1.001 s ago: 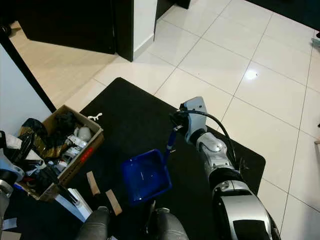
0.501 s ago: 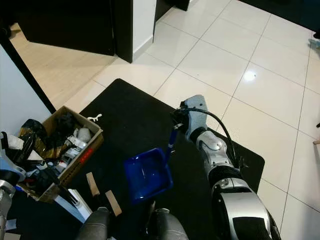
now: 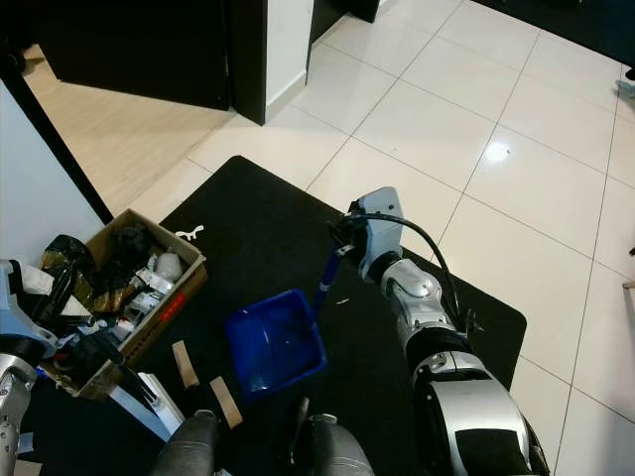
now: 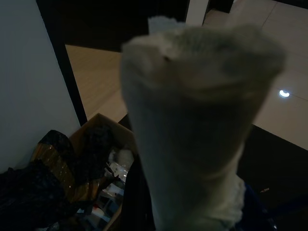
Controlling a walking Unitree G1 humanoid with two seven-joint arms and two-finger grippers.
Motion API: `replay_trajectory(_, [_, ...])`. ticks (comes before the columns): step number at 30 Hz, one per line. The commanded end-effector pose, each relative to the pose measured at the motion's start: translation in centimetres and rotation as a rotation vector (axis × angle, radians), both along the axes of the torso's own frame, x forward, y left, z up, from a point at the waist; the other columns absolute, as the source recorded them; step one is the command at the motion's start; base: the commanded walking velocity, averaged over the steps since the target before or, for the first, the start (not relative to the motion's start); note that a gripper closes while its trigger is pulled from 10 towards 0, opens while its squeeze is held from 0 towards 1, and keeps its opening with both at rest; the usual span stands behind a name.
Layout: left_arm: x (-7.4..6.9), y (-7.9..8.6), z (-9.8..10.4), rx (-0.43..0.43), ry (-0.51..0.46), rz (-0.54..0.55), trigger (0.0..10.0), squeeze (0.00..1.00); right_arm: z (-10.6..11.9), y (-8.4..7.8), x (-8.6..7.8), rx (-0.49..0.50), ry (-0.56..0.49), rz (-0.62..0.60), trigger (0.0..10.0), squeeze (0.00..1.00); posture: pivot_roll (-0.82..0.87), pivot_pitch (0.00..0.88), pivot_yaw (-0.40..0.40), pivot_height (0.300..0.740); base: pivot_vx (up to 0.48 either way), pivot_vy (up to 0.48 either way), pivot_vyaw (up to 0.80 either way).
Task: Sweep floor
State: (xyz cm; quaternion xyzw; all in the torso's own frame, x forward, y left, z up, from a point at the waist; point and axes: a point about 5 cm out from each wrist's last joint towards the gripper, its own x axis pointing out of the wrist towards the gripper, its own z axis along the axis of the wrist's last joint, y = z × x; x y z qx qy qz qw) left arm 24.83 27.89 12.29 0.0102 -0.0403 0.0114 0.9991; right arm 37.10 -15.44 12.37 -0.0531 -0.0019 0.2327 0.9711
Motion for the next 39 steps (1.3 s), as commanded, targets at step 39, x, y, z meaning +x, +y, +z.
replay_trajectory(39, [-0.1,-0.85,-1.51,-0.023,0.036,-0.007,10.0,0.0,-1.57,0.28,-0.81,-0.083,0.03,0.045,10.0,0.0,0.36,0.233,-0.114,0.74,0.0,0.0,0.0])
